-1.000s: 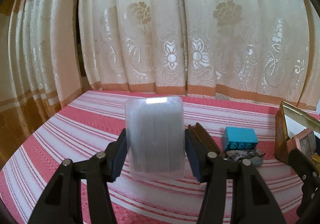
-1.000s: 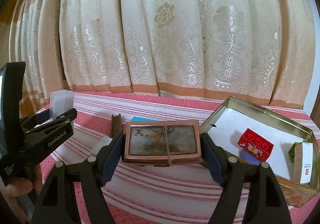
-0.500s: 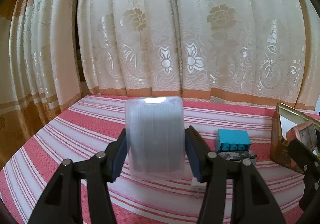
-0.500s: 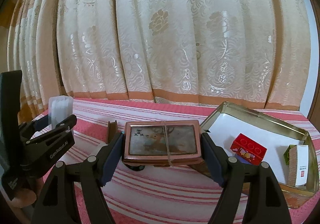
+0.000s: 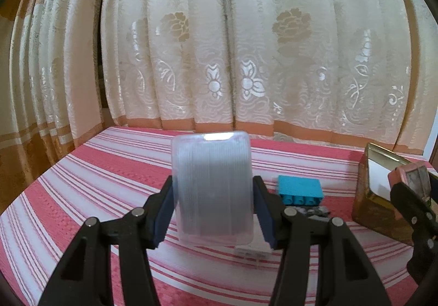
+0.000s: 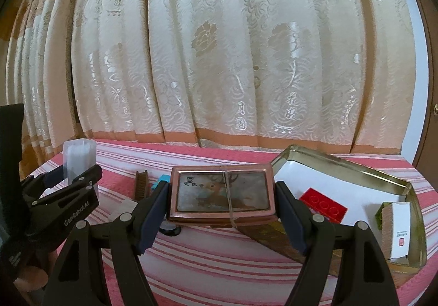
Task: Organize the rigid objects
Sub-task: 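Carry the clear plastic box and framed picture over the tin tray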
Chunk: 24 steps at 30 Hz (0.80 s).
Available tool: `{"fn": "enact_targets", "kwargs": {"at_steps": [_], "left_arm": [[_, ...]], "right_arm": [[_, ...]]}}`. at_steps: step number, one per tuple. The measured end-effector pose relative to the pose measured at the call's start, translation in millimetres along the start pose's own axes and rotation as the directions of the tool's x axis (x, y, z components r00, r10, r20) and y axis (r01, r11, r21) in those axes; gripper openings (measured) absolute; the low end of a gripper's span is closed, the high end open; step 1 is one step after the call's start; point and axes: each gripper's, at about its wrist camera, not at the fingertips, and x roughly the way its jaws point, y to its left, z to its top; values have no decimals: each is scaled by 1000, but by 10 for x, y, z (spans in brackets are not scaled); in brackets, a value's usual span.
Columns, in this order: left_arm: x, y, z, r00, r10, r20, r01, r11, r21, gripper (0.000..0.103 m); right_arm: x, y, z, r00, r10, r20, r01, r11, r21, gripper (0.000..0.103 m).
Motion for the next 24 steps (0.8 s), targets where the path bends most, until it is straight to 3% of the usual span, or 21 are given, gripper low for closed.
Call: {"fn": "enact_targets", "kwargs": {"at_steps": [24], "left_arm": [[-163, -617, -64, 998, -62, 5, 62, 998, 25, 54]], "right_arm": [[-137, -623, -24, 995, -102, 22, 101, 995, 14, 78]]}}
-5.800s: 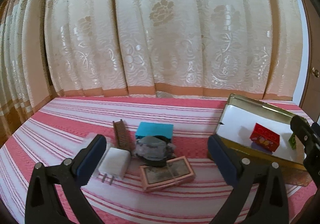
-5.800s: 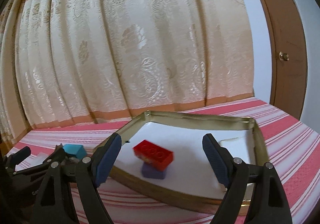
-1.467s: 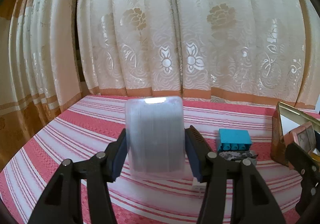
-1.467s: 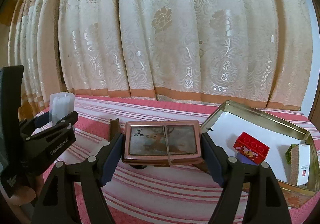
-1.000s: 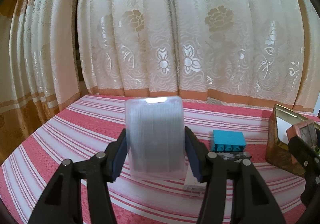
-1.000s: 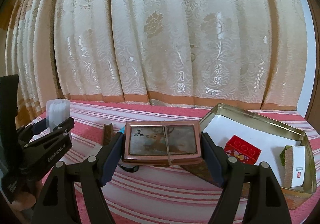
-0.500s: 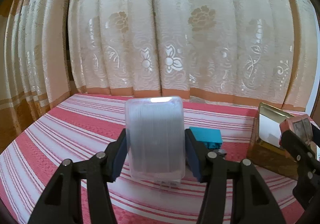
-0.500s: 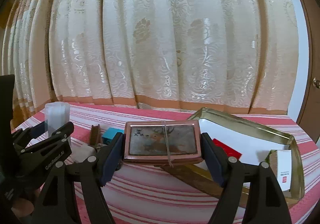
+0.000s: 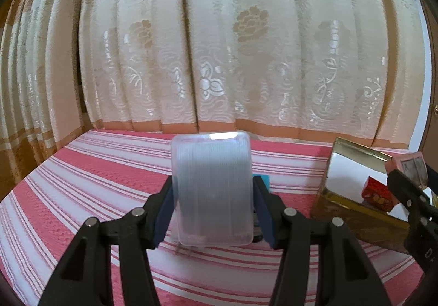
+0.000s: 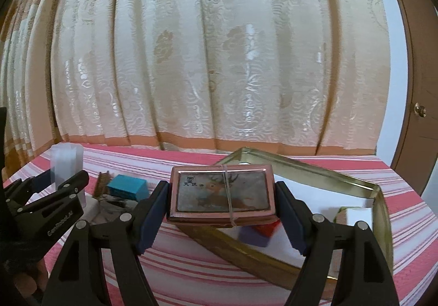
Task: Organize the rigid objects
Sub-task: 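Carry the clear plastic box and framed picture over the tin tray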
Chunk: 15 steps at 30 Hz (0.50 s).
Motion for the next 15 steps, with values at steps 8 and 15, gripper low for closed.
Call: {"fn": "enact_targets", "kwargs": {"at_steps": [8, 15], "left_arm": [[-42, -252, -9, 1000, -24, 4, 24, 1000, 15, 54], [-80, -462, -15, 999, -45, 8, 45, 999, 30, 54]], "right_arm": [[-27, -301, -9, 999, -41, 5, 41, 999, 14, 78], [-54, -560, -16, 997, -74, 9, 74, 997, 30, 78]]}}
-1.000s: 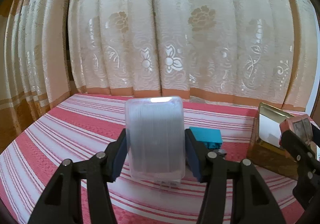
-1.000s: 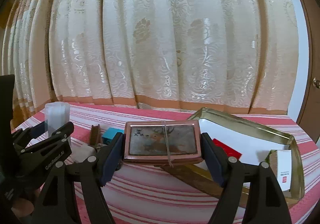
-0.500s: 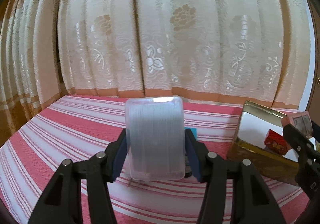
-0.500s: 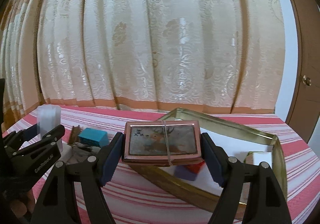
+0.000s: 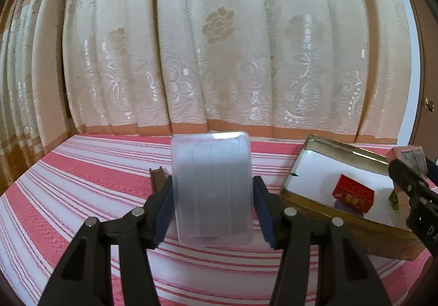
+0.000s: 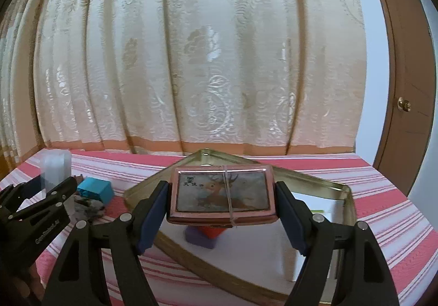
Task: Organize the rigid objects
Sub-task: 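Carry the clear plastic box and framed picture over the tin tray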
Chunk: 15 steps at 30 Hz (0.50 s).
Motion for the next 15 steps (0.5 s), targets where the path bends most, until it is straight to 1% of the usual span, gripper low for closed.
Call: {"fn": "enact_targets", "kwargs": {"at_steps": [15], "left_arm": [[-88, -445, 40, 998, -53, 34, 52, 998, 33, 54]], "right_arm": [[18, -529, 32, 997, -75, 10, 75, 997, 32, 78]]}}
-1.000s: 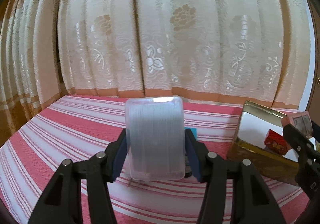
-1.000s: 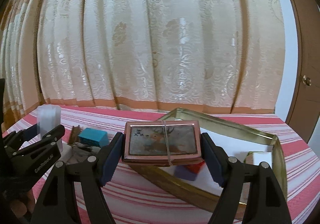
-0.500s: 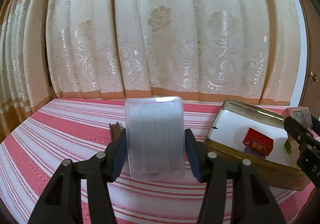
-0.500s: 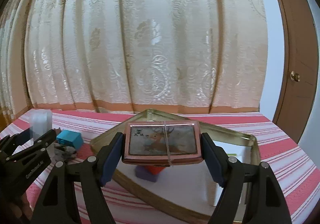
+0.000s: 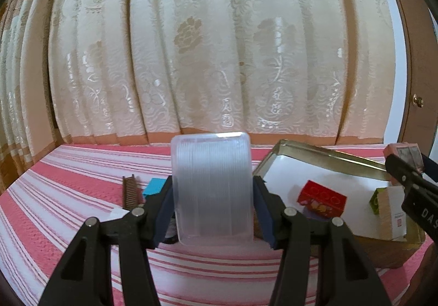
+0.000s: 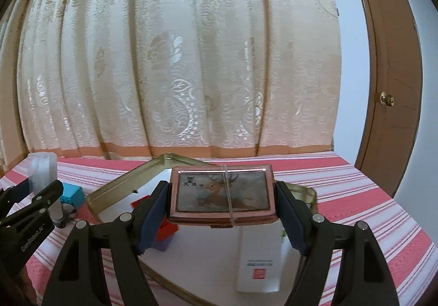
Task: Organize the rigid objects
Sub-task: 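Carry the clear plastic box and framed picture over the tin tray, then lower both held items into the tray and open both tools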
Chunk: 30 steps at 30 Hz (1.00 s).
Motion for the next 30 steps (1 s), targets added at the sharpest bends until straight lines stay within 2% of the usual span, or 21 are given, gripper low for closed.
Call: {"fn": "enact_targets", "kwargs": {"at_steps": [12, 19, 30], "left_arm": [[18, -419, 46, 998, -62, 9, 61, 997, 44, 54], [65, -745, 59, 992, -123, -8, 123, 990, 70, 54], [151, -1286, 18, 982, -180, -57, 187, 973, 139, 54]], "right_arm": [[83, -602, 56, 995, -96, -1, 96, 994, 56, 78], [196, -937, 63, 991, -130, -28, 132, 987, 95, 78], [363, -964, 63, 992, -111, -67, 115, 992, 59, 78]]}}
